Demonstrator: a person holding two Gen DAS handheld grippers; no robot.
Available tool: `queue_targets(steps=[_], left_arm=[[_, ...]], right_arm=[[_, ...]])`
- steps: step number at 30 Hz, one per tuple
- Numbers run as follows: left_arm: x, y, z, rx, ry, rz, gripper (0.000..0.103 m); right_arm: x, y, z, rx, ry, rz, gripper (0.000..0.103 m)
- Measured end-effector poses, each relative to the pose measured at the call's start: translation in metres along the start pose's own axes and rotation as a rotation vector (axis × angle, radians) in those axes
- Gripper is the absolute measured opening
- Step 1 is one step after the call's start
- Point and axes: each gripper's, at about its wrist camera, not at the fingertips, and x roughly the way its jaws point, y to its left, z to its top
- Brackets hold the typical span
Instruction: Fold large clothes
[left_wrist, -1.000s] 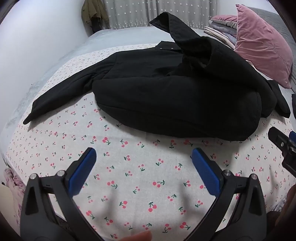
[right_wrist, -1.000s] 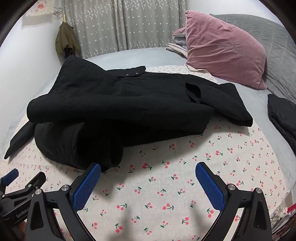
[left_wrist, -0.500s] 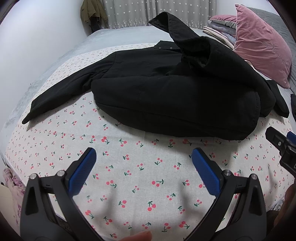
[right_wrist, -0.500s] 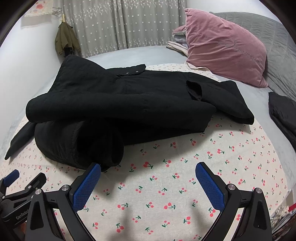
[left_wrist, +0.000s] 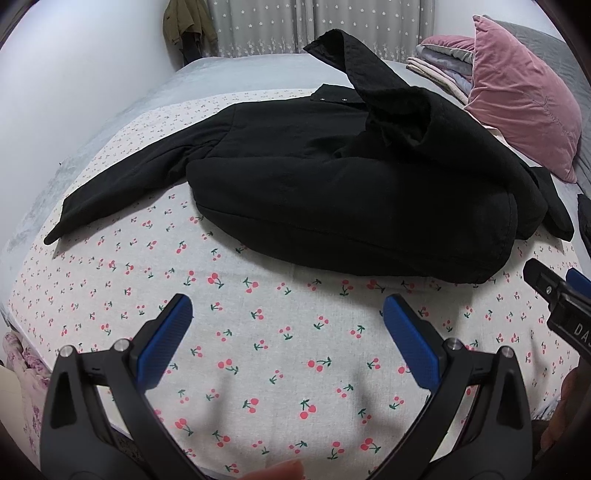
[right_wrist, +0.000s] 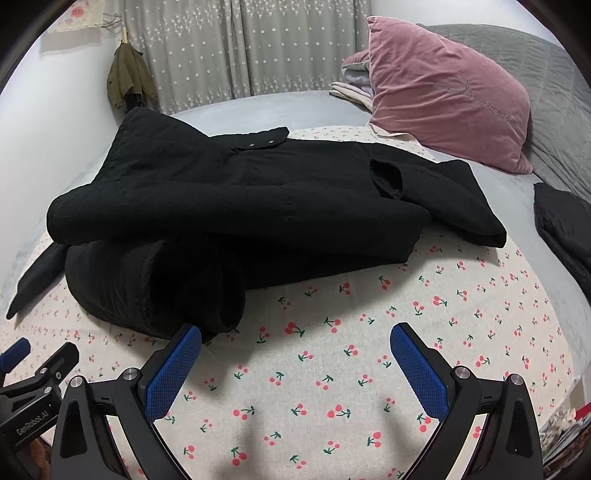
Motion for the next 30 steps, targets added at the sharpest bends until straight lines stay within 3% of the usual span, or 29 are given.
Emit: queue_targets(steps=[30], left_arm=[[0.0036, 0.0030, -0.0010, -0.004, 0.014, 0.000, 0.103]], right_arm=[[-0.0005, 0.0002, -0.0010, 0.000, 0.004, 0.004, 0.103]])
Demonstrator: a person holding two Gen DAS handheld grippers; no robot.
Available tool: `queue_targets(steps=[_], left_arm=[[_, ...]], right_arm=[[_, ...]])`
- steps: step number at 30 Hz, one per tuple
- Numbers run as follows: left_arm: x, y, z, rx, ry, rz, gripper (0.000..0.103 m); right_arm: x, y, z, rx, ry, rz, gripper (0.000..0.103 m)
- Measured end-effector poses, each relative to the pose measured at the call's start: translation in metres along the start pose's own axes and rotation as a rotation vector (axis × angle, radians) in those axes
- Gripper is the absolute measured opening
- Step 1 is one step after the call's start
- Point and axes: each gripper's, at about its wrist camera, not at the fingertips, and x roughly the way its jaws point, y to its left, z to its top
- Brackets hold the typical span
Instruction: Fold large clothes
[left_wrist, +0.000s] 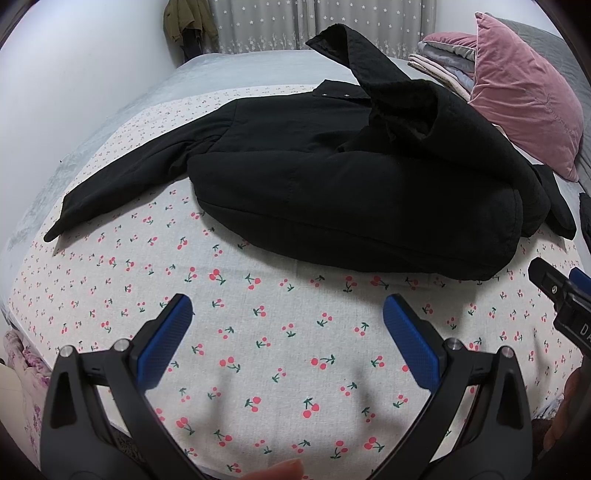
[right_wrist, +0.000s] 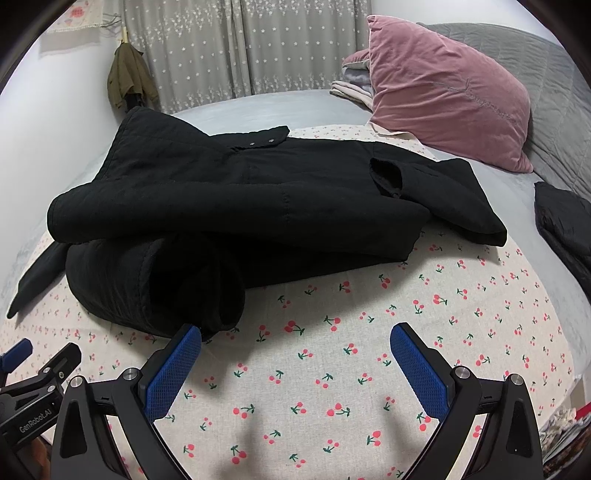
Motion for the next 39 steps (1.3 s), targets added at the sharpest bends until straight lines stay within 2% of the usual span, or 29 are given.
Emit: queue_targets(steps=[22, 39], left_arm=[[0.002, 0.002, -0.002, -0.007, 0.017, -0.016, 0.103], [0.006, 0.019, 0.002, -0.063, 0.039, -0.047, 0.103]], right_arm=[[0.002, 0.002, -0.002, -0.002, 0.008, 0.005, 0.103], [0.004, -0.010, -0.002, 0.039, 0.030, 0.028, 0.103]])
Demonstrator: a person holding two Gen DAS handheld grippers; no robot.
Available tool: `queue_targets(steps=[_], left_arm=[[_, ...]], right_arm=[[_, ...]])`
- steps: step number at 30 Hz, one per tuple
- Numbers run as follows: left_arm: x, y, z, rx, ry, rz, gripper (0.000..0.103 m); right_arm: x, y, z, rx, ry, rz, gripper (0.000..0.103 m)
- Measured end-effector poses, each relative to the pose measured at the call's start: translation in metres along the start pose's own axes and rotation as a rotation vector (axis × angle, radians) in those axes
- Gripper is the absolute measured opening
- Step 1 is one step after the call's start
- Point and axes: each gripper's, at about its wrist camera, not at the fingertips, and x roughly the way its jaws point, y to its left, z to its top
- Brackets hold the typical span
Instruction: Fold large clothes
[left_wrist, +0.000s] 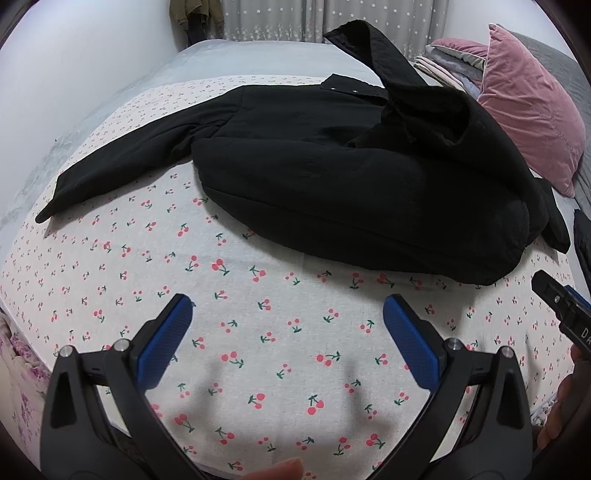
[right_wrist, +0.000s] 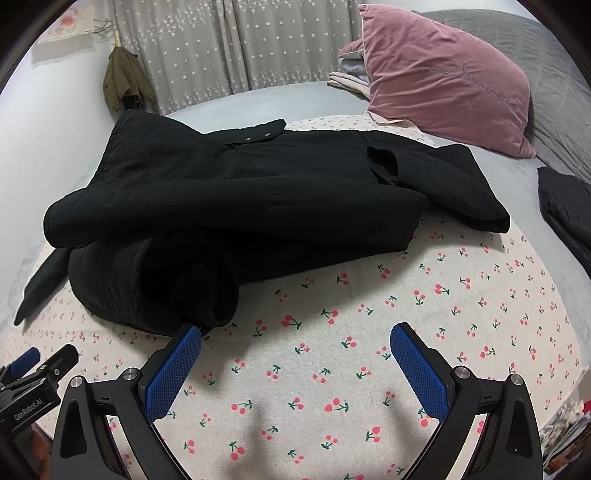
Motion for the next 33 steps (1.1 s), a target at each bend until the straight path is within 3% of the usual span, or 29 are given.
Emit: queue_targets(steps=[6, 14, 22, 26, 30, 33], left_arm=[[0.002, 0.008, 0.004, -0.040, 0.006, -0.026, 0.103], [0.022, 0.024, 0.017, -0.145, 0.114, -0.146, 0.103], [0.037, 0.042, 0.041, -0.239, 0.129, -0.334, 0.103], [0.050, 0.044, 0.058, -0.298, 0.152, -0.465, 0.103], [0.047, 0.042, 0.076, -0.336, 0.105, -0.485, 0.103], [0.057, 0.029, 0.081, -0.347, 0.119, -0.516, 0.103]], right_arm=[[0.000, -0.006, 0.001, 0.014, -0.001, 0.003, 0.103], [0.006, -0.018, 0.004, 0.021, 0.013, 0.023, 0.103], [0.008, -0.049, 0.027, 0.131, 0.024, 0.203, 0.103], [0.013, -0.059, 0.043, 0.246, 0.033, 0.360, 0.103], [0.020, -0.053, 0.057, 0.308, 0.023, 0.486, 0.103], [0.031, -0.039, 0.063, 0.348, 0.042, 0.607, 0.103]])
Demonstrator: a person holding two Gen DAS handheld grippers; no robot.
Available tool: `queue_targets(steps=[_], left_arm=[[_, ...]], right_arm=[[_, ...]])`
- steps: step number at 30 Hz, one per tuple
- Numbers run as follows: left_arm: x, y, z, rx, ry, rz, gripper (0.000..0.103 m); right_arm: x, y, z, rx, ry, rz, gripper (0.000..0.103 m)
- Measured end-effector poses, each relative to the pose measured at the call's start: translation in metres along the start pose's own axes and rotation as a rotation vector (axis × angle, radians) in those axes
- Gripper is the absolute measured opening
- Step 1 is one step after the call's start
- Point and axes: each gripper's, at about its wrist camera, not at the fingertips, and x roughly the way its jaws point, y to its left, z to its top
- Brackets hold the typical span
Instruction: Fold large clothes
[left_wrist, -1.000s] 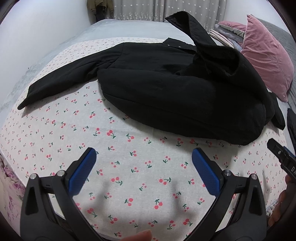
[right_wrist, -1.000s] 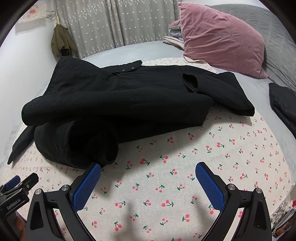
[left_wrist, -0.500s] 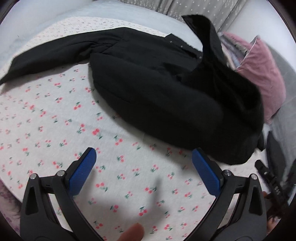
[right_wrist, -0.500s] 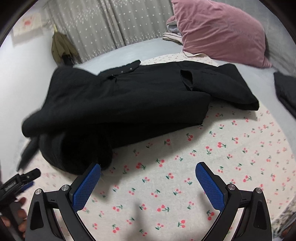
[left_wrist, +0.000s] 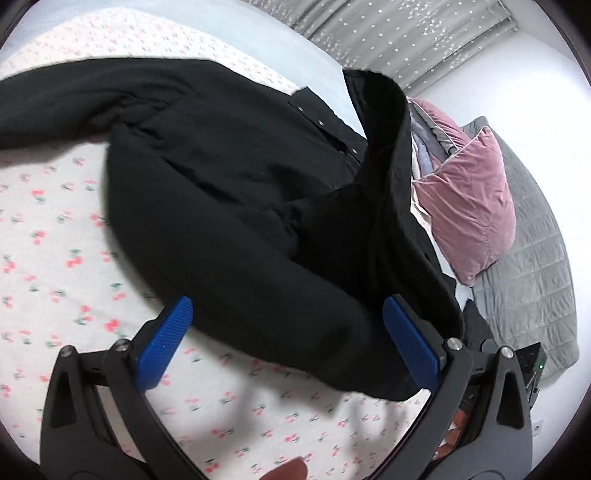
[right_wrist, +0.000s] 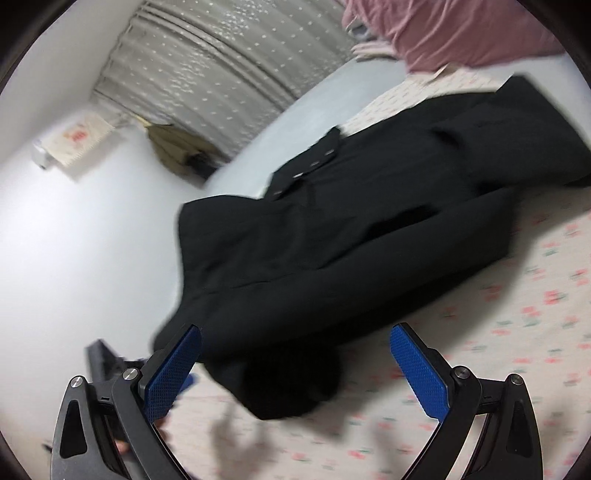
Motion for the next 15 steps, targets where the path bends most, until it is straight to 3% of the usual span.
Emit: queue_targets(steps=[4, 7, 9, 10, 11, 12, 13, 15], left_arm=[[0.028, 0.003, -0.003, -0.074, -0.010, 0.025, 0.103], [0.041, 0.007, -0.002, -0.143, -0.012, 0.019, 0.102], [0.043, 0.009, -0.003, -0.158, -0.025, 0.019, 0.100], [0.043, 0.010, -0.005, -0.159, -0.028, 0.021, 0.099], [0.042, 0.010, -0.007, -0.151, -0.026, 0.028, 0.094], [0.042, 0.010, -0.008, -0.141, -0.020, 0.043, 0.082], [0.040, 0.009, -0.011, -0.115, -0.017, 0.078, 0.073], [0.033, 0.003, -0.016, -0.016, -0.020, 0.151, 0.032]], right_arm=[[0.032, 0.004, -0.002, 0.085, 0.040, 0.079, 0.100], [0.050, 0.002, -0.004, 0.129, 0.012, 0.085, 0.085], [0.059, 0.001, -0.007, 0.144, 0.000, 0.110, 0.044], [0.062, 0.001, -0.008, 0.147, 0.001, 0.132, 0.035], [0.060, 0.001, -0.010, 0.143, -0.010, 0.132, 0.022], [0.055, 0.000, -0.010, 0.137, -0.020, 0.128, 0.013], [0.048, 0.003, -0.012, 0.114, -0.032, 0.117, 0.012], [0.029, 0.008, -0.015, 0.060, -0.062, 0.090, 0.009]])
